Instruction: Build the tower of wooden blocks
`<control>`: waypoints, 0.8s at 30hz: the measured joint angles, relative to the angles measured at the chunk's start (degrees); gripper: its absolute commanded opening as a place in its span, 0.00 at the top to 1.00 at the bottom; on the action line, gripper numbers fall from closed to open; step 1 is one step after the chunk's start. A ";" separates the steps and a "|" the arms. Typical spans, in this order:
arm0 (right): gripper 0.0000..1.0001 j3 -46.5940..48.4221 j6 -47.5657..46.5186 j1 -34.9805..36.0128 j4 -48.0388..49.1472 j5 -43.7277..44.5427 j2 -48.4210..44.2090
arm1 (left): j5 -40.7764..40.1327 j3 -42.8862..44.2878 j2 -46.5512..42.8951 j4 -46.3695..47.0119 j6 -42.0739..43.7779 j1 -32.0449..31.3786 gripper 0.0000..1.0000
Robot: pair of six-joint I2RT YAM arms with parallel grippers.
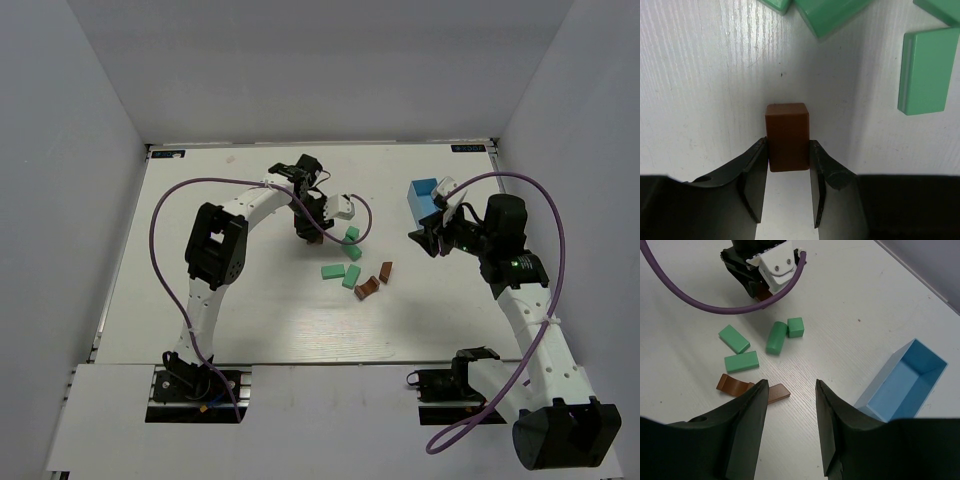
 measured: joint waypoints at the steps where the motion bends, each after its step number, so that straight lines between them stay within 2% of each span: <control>1: 0.51 0.00 0.00 -0.07 -0.02 -0.02 0.00 | -0.02 -0.02 0.00 0.00 -0.04 0.00 0.57; 3: 0.51 0.00 0.00 -0.17 -0.11 -0.02 0.00 | -0.09 -0.02 0.00 0.02 -0.17 0.00 0.52; 6: 0.51 0.00 -0.02 -0.20 -0.22 -0.07 0.00 | -0.24 -0.02 0.00 0.09 -0.52 0.00 0.36; 9: 0.51 -0.02 -0.04 -0.24 -0.26 -0.20 0.00 | -0.44 -0.02 0.00 0.17 -0.90 0.00 0.27; 10: 0.51 -0.02 -0.07 -0.26 -0.26 -0.20 0.00 | -0.48 -0.02 0.00 0.22 -1.03 0.00 0.06; 11: 0.51 -0.02 -0.13 -0.31 -0.33 -0.24 0.00 | -0.59 -0.02 0.00 0.26 -1.11 0.00 0.00; 24: 0.51 -0.02 -0.50 -0.98 -1.03 -0.70 -0.17 | -3.78 -1.22 0.00 1.33 -1.77 0.00 0.00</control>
